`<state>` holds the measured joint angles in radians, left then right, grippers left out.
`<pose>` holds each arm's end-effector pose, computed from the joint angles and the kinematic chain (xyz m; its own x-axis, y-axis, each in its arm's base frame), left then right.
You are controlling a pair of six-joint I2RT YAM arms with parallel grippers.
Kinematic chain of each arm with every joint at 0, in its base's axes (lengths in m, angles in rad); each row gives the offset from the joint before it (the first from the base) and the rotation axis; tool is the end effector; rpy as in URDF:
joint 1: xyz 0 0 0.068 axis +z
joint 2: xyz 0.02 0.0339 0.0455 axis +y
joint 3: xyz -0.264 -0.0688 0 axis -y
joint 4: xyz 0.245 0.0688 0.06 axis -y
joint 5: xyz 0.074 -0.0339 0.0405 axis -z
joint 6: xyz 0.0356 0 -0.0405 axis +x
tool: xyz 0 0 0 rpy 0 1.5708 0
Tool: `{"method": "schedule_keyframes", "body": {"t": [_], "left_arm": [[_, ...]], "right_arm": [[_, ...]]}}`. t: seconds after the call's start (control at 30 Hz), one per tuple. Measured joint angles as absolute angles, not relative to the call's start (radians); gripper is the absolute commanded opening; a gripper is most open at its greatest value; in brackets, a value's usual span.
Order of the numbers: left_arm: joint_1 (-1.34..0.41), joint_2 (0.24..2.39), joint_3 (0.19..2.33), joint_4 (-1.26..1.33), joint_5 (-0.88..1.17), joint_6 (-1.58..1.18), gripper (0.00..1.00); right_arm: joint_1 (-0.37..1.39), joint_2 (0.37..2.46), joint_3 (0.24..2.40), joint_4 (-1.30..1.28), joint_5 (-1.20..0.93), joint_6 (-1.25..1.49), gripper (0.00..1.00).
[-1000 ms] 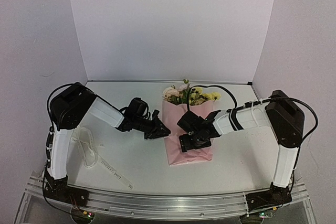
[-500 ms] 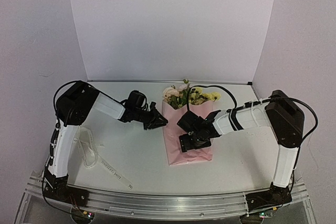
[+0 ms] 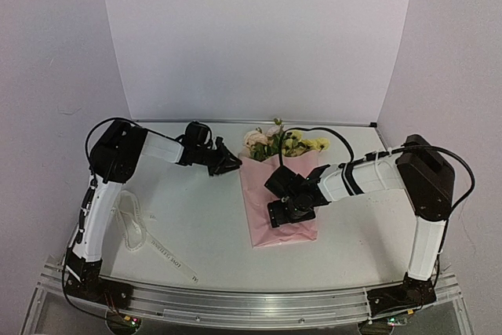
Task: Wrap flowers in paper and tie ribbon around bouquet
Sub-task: Press the fold line on the folded wrapping paper.
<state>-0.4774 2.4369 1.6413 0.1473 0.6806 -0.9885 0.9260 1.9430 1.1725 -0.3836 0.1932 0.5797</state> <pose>0.4484 -0.2572 0.0901 -0.9653 -0.2315 -0.1210 -0.0065 0.4846 -0.8747 0.2325 0.2978 0.1322 -0.8639 -0.2543 -0.4348 -0.3161 0.9458 0.0748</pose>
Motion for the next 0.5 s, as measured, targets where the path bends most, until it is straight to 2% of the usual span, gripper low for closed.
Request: {"method": "schedule_keyframes", "body": {"t": [0.27,0.37,0.5], "left_arm": [[-0.394,2.526,1.863,0.002,0.678,-0.931,0.19],[-0.381,2.519,1.874,-0.023,0.678,-0.902,0.20],[-0.389,2.453,1.781,-0.035,0.679,-0.868,0.22]], "right_arm": [[0.926,1.943,1.173,-0.385,0.194,0.580,0.82],[0.926,1.942,1.178,-0.393,0.194,0.584,0.85],[0.926,1.919,1.186,-0.423,0.192,0.594,0.88]]}}
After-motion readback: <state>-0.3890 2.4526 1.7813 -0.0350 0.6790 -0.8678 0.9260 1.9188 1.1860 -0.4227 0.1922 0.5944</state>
